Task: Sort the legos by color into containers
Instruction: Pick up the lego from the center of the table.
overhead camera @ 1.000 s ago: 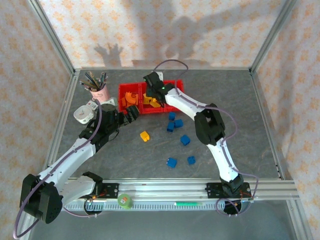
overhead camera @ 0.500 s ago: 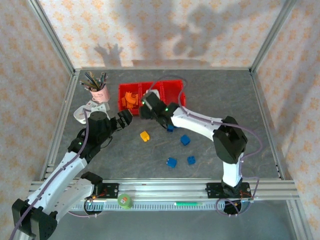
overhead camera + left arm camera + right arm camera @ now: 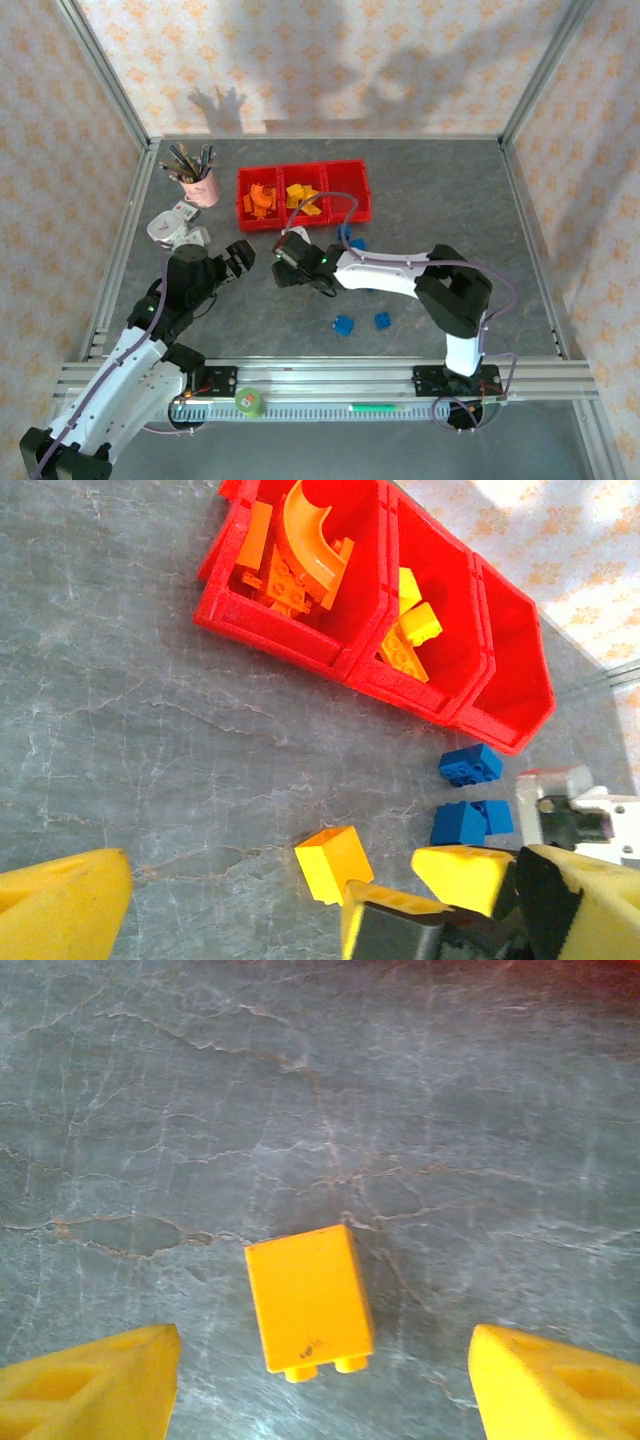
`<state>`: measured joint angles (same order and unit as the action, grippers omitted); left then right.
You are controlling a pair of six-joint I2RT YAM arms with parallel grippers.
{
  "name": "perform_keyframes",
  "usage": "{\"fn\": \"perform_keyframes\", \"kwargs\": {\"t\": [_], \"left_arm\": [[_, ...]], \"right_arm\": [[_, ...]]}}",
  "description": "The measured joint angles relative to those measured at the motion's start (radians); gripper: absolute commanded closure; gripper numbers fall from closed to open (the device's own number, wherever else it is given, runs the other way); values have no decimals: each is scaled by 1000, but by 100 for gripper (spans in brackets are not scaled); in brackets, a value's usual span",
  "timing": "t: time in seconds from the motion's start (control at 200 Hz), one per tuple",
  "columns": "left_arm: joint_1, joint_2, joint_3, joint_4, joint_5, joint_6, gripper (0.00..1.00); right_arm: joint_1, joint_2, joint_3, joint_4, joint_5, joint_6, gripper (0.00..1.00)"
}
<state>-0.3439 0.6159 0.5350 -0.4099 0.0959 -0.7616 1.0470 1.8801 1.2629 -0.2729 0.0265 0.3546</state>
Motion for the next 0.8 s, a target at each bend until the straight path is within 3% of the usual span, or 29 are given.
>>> {"fn": "perform_keyframes", "kwargs": {"t": [0.415, 0.646, 0.801], "left_arm": [[0, -11, -39, -1, 0, -26, 1], [0, -10, -39, 2, 0, -26, 1], [0, -2, -39, 5, 1, -26, 1]], "right_arm": [[12, 175, 115, -8, 84, -24, 48], [12, 182, 129, -18, 95, -26, 66], [12, 181, 132, -23, 99, -21, 70]]}}
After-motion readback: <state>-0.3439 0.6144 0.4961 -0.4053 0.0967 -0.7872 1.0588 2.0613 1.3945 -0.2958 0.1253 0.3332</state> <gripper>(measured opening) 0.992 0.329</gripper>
